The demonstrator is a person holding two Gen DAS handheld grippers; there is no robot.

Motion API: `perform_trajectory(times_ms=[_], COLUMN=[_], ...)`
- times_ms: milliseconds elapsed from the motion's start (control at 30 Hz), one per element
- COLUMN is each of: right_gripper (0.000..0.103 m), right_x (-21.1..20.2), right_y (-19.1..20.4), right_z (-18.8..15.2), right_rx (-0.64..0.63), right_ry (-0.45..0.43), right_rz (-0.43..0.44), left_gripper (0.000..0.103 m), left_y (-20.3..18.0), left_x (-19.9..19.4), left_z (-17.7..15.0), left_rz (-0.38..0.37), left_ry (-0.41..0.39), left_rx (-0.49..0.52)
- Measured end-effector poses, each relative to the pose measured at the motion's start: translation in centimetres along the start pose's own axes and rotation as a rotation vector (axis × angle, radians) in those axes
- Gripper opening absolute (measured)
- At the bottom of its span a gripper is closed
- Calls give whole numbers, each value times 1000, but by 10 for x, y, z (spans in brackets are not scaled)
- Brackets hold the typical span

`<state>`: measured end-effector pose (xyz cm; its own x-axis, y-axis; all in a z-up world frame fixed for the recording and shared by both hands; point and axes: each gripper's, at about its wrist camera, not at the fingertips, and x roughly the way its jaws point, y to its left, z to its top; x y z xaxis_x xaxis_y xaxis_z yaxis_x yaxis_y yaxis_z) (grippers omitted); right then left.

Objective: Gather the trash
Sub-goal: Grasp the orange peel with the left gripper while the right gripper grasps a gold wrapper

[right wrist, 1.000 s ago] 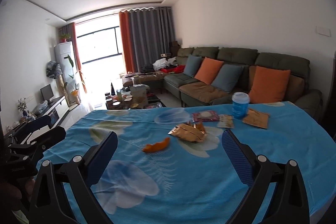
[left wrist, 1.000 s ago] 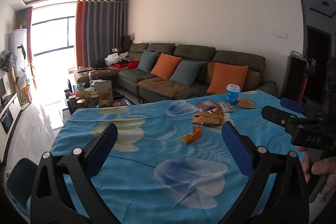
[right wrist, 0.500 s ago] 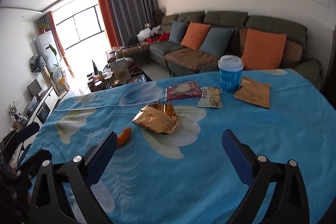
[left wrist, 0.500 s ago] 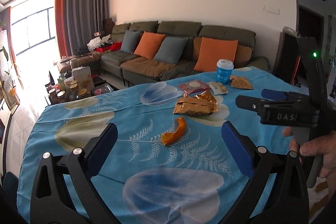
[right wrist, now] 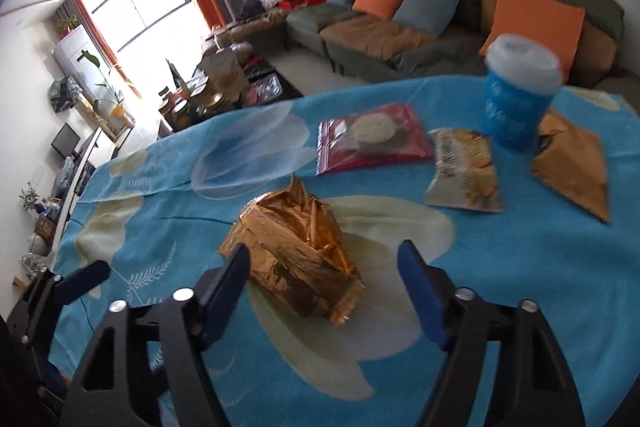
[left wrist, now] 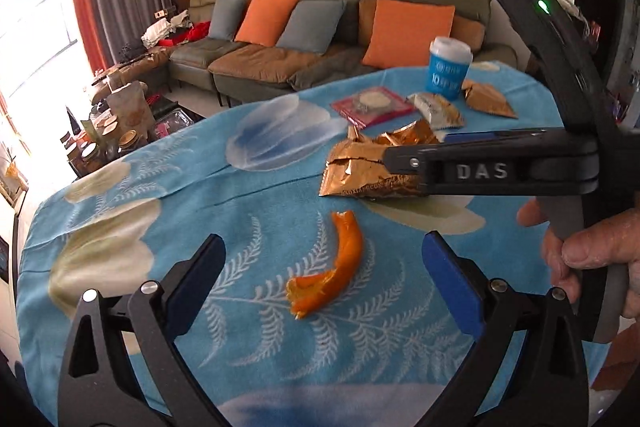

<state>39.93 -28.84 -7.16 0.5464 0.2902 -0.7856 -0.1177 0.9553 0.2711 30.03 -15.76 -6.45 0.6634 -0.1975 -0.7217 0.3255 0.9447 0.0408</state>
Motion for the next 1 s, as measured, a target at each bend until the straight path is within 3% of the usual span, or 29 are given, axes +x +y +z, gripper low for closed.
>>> perform_trajectory(times_ms=[67, 133, 167, 233, 367, 433, 500, 700, 767, 1000], right_gripper=[58, 55, 50, 41, 30, 20, 17, 15, 15, 15], right_x=[8, 9, 10, 10, 8, 6, 2, -18, -28, -60], right_y=[2, 4, 6, 9, 11, 12, 16, 32, 41, 79], right_z=[-1, -2, -1, -2, -5, -5, -6, -9, -9, -19], right_rx=[-8, -11, -16, -27, -40, -40, -44, -93, -121, -228], right_ry=[25, 25, 26, 29, 31, 30, 12, -30, -54, -126], right_rz=[5, -2, 1, -6, -6, -1, -2, -32, -46, -104], left_gripper=[82, 66, 64, 47, 34, 29, 22, 18, 18, 18], left_y=[-2, -3, -3, -7, -8, -8, -5, 4, 11, 41], left_x=[9, 19, 23, 29, 32, 33, 33, 13, -2, -76], left_z=[-1, -3, -5, -8, -13, -14, -14, -17, -19, -34], left_rz=[-1, -4, -17, -14, -30, -41, -52, -73, -94, -55], left_ry=[27, 61, 76, 90, 89, 87, 83, 37, 6, -137], left_rx=[8, 3, 0, 7, -2, -2, -18, -72, -103, -159])
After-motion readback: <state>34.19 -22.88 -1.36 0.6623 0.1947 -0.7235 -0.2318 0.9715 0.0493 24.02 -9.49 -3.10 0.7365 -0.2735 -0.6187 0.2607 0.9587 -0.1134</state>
